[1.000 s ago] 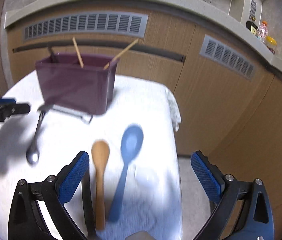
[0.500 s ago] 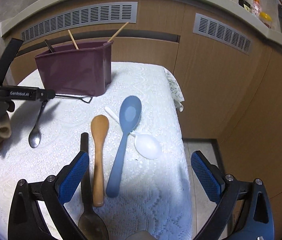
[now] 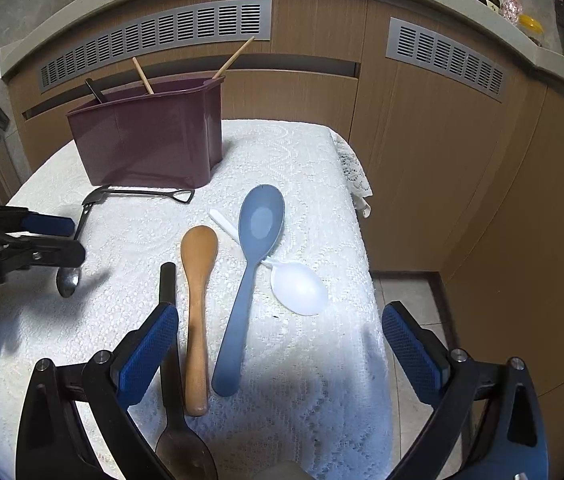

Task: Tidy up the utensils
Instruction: 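Move both open tools back over the remaining spoons on the table, then grasp the blue plastic spoon by its handle with the right tool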

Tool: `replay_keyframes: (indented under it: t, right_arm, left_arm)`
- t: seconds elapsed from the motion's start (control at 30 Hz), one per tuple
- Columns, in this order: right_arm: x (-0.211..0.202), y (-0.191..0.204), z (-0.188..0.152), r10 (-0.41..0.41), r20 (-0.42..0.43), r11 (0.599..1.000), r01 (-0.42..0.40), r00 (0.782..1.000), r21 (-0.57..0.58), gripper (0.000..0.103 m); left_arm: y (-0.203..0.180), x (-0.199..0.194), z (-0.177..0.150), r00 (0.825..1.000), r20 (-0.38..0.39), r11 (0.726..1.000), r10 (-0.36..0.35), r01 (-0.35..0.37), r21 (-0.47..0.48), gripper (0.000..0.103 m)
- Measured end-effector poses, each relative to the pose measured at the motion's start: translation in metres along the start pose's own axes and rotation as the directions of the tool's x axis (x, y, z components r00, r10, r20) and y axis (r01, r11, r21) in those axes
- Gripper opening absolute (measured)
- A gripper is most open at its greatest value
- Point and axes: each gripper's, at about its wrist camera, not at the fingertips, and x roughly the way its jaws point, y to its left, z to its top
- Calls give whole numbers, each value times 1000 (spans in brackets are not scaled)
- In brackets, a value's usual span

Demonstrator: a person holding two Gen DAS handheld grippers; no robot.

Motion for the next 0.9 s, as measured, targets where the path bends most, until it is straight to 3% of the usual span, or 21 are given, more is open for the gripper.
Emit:
replay_keyframes:
  t: [0.07, 0.17, 0.27, 0.33, 0.63, 0.73, 0.9]
  right_arm:
    - [0, 1, 0, -5, 2, 1000, 5, 1000, -4, 101]
    - [-2, 2, -2, -11, 11, 1000, 12, 1000, -10, 101]
    - [-2, 3, -2, -15, 11, 1000, 15, 1000, -14, 101]
    - [-1, 4, -2, -11, 9, 1000, 11, 1000, -19, 101]
    - [2, 2, -1, -3, 1, 1000, 3, 1000, -13, 101]
    - [1, 4, -2, -9, 7, 1000, 9, 1000, -17, 101]
    - [-2, 5, -4, -23, 22, 999, 23, 1000, -23, 101]
  left_arm:
    - [9, -1, 7, 997, 33, 997, 77, -76, -15, 81]
    - [40, 7, 17, 988, 41, 978, 146, -138, -157, 81]
    - [63, 18, 21, 988, 33, 953, 152, -138, -269, 81]
    - [65, 20, 21, 985, 37, 946, 166, -149, -287, 81]
    - [11, 14, -5, 999, -32, 984, 27, -33, -175, 81]
    - [-2, 17, -7, 992, -54, 984, 113, -119, -132, 80]
    - [-22, 28, -11, 950, -62, 951, 307, -308, -12, 71]
